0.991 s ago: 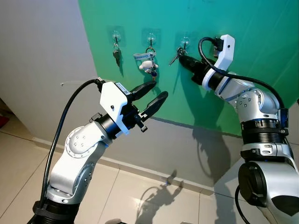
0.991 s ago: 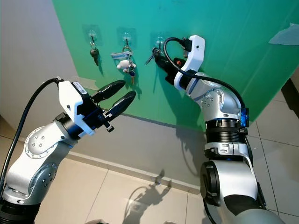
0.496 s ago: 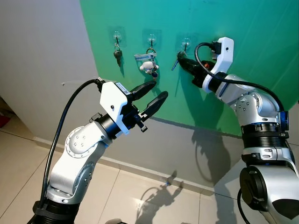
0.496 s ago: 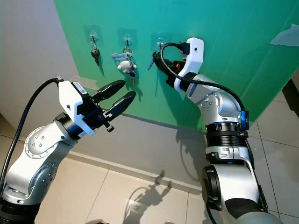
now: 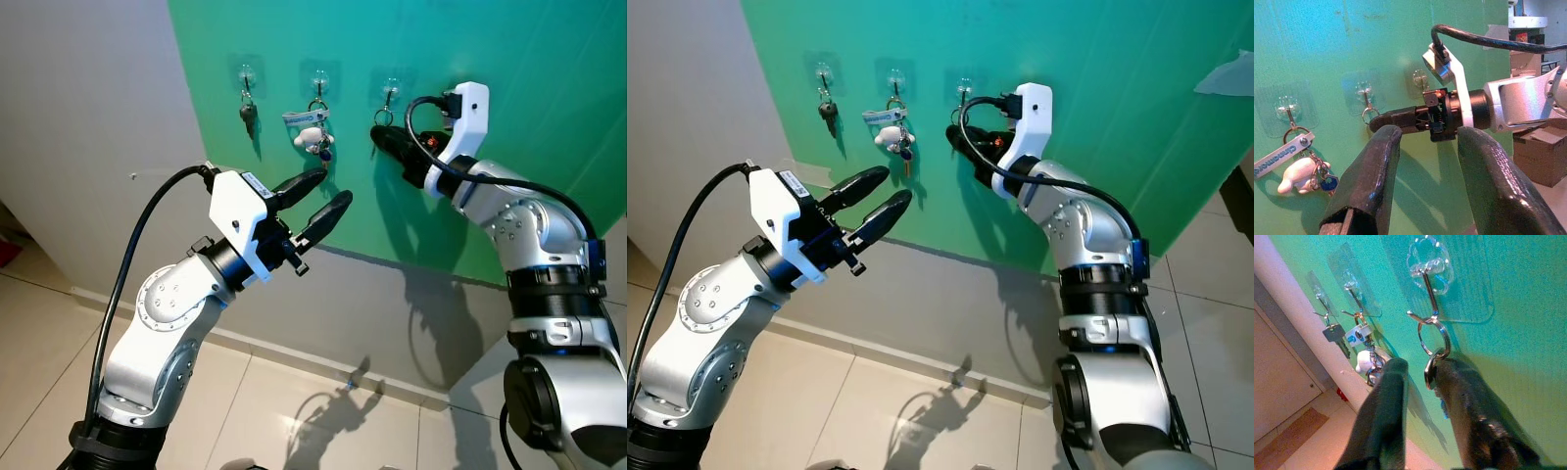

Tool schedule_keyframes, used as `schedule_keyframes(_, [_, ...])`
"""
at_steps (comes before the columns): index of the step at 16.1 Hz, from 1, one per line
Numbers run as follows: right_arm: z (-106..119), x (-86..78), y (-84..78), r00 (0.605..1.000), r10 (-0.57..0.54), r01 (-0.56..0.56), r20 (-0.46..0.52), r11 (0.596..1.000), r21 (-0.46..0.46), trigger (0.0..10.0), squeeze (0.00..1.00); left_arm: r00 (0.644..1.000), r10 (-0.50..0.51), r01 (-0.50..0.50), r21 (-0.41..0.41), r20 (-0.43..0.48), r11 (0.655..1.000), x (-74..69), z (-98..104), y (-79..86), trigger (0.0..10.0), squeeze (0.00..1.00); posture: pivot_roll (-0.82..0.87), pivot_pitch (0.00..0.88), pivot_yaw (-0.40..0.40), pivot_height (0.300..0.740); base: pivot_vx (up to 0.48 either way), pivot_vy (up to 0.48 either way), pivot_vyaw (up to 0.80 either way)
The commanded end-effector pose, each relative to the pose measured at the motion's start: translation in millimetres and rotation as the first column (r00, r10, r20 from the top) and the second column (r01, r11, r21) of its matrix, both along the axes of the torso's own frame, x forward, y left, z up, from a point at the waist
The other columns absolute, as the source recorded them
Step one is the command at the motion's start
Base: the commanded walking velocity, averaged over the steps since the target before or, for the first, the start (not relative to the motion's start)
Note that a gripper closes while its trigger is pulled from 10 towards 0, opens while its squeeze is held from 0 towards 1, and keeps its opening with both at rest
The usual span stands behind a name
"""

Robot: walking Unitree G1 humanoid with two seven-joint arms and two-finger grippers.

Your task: Hang keys on a hook

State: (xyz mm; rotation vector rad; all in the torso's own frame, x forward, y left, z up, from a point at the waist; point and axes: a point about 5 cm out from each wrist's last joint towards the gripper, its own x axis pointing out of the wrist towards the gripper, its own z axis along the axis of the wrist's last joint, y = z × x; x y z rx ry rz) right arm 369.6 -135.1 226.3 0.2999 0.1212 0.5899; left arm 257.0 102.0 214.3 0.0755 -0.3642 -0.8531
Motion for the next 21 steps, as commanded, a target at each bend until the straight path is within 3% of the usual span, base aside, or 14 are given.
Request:
schedule_keyframes(1, [3, -2.4, -1.2, 1.000, 0.011, -0.011, 0.006, 1.000, -0.004, 10.0, 1.00, 1.000, 0.009, -0.009, 0.002, 0.018, 1.000, 1.1, 4, 1.6, 10.0, 0.00, 0.07, 0.000, 0.002, 0.740, 0.000, 0.000, 0.00])
schedule_keyframes(2, [0, -8.4, -3.1, 1.000, 0.016, -0.016, 0.012, 0.999, -0.042, 10.0, 1.00, 1.000, 0.013, -0.013, 0.004, 0.016, 1.000, 0.7, 3, 1.8, 10.0, 0.00, 0.06, 0.000, 0.001, 0.740, 0.000, 0.000, 0.00])
schedule_keyframes(3, [-2, -13.1, -4.4, 1.000, 0.026, -0.025, 0.015, 0.998, -0.057, 10.0, 0.55, 1.000, 0.018, -0.018, 0.006, 0.014, 1.000, 1.1, 2, 2.2, 10.0, 0.00, 0.06, 0.000, 0.001, 0.740, 0.000, 0.000, 0.00])
schedule_keyframes(4, [-2, -19.8, -5.6, 0.999, 0.042, -0.041, 0.021, 0.997, -0.064, 10.0, 0.00, 1.000, 0.027, -0.027, 0.008, 0.012, 1.000, 1.3, 1, 3.3, 10.0, 0.00, 0.06, 0.000, 0.001, 0.740, 0.000, 0.000, 0.00])
schedule_keyframes(8, [-7, -47.7, -8.4, 0.996, 0.083, -0.081, 0.032, 0.994, -0.075, 10.0, 0.00, 0.998, 0.060, -0.060, 0.002, -0.015, 0.998, 1.3, -5, 6.8, 10.0, 0.00, 0.05, 0.000, 0.016, 0.740, 0.000, 0.000, 0.00])
schedule_keyframes(9, [-13, -59.6, -9.6, 0.996, 0.090, -0.086, 0.030, 0.992, -0.093, 10.0, 0.00, 0.985, 0.150, -0.152, -0.020, -0.083, 0.988, 5.4, -15, 12.9, 10.0, 0.00, 0.04, 0.000, 0.019, 0.740, 0.000, 0.000, 0.00])
schedule_keyframes(10, [-27, -70.5, -15.9, 0.999, 0.027, -0.024, 0.023, 0.991, -0.130, 10.0, 0.00, 0.950, 0.242, -0.241, 0.031, -0.199, 0.970, 8.0, -36, 17.1, 10.0, 0.00, 0.03, 0.000, 0.017, 0.740, 0.000, 0.000, 0.00])
schedule_keyframes(13, [-71, -91.9, -26.1, 0.987, -0.156, 0.144, -0.044, 0.967, -0.212, 10.0, 0.00, 0.887, 0.388, -0.352, 0.179, -0.250, 0.919, 4.3, -73, 22.4, 10.0, 0.00, 0.02, 0.000, 0.013, 0.740, 0.000, 0.000, 0.00])
schedule_keyframes(14, [-99, -103.9, -28.7, 0.964, -0.254, 0.223, -0.083, 0.937, -0.269, 10.0, 0.00, 0.846, 0.442, -0.414, 0.156, -0.299, 0.897, 5.1, -85, 27.4, 10.0, 0.00, 0.02, 0.000, 0.014, 0.740, 0.000, 0.000, 0.00])
schedule_keyframes(17, [-131, -114.7, -30.9, 0.904, -0.406, 0.367, -0.133, 0.897, -0.248, 10.0, 0.00, 0.811, 0.501, -0.467, 0.182, -0.302, 0.865, 7.3, -96, 35.9, 10.0, 0.00, 0.01, 0.000, 0.015, 0.740, 0.000, 0.424, 0.00])
schedule_keyframes(21, [-154, -114.9, -27.6, 0.870, -0.469, 0.422, -0.153, 0.868, -0.262, 10.0, 0.00, 0.800, 0.526, -0.483, 0.212, -0.289, 0.850, 3.5, -105, 40.7, 10.0, 0.00, 0.02, 0.000, 0.017, 0.740, 0.000, 0.480, -0.43])
